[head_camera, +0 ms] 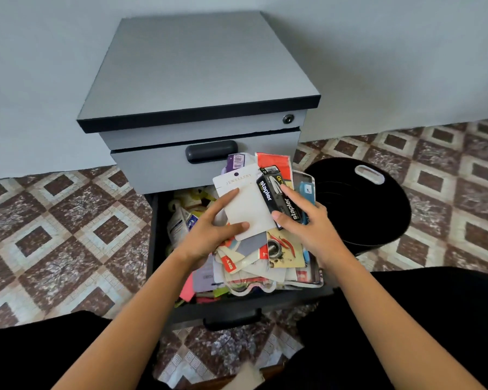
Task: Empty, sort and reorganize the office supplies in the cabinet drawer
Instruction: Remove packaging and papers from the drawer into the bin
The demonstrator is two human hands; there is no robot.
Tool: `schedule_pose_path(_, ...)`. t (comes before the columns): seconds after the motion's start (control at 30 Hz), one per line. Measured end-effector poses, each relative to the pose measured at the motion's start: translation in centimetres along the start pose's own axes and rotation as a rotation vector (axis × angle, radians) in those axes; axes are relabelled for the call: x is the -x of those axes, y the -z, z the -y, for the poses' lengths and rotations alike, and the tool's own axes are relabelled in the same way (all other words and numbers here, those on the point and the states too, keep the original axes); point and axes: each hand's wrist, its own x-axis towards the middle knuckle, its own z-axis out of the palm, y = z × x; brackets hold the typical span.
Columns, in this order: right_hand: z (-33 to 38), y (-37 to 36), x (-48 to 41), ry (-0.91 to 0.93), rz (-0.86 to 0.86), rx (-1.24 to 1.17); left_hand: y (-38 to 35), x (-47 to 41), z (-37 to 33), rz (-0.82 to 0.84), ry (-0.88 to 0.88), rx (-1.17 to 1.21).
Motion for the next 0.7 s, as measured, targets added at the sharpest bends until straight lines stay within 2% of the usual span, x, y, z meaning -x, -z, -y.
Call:
schedule_pose_path(0.43,-5.0,12.4,-3.0,-0.085,-0.184,0.033,-11.2,-9.6,-0.3,0.244,-0.001,-0.143)
schedule_pose_path(0.7,-7.7,17.4,-5.4,-0.135,-0.248,-0.008,-15.9,-15.2,0.2,0.317,0.023,-0.211)
